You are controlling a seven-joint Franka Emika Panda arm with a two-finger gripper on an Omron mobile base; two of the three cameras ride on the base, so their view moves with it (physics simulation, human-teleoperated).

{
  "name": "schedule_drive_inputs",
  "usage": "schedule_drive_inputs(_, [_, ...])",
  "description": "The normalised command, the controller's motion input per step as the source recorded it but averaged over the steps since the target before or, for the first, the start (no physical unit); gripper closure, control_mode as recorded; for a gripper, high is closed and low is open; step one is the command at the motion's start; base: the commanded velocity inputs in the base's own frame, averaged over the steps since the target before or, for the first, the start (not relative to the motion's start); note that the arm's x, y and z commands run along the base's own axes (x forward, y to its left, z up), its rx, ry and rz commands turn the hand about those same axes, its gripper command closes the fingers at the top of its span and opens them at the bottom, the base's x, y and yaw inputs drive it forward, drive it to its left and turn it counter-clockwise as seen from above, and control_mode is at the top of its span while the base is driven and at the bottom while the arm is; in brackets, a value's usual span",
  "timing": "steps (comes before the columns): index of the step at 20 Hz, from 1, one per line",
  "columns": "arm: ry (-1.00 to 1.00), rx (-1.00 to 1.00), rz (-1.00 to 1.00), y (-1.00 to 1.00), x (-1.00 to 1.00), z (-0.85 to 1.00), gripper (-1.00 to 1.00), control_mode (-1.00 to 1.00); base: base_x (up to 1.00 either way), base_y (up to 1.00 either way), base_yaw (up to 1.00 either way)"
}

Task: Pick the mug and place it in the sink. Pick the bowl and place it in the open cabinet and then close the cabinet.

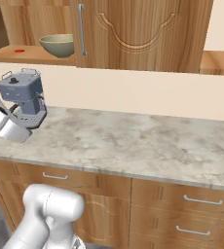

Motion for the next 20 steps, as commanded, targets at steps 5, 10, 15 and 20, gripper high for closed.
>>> schedule_drive_inputs(5, [0.01, -0.01, 0.05, 0.63, -0.65, 0.01, -1.0, -1.0, 0.0, 0.0, 0.0])
schedule_drive_inputs(10, [-0.05, -0.06, 0.0, 0.77, -0.58, 0.0, -1.0, -1.0, 0.0, 0.0, 0.0])
schedule_drive_inputs(15, [-0.1, -0.18, 0.0, 0.97, -0.16, 0.05, -1.0, -1.0, 0.0, 0.0, 0.0])
schedule_drive_inputs(20, [-0.15, -0.25, 0.0, 1.0, -0.06, 0.05, -1.0, -1.0, 0.0, 0.0, 0.0])
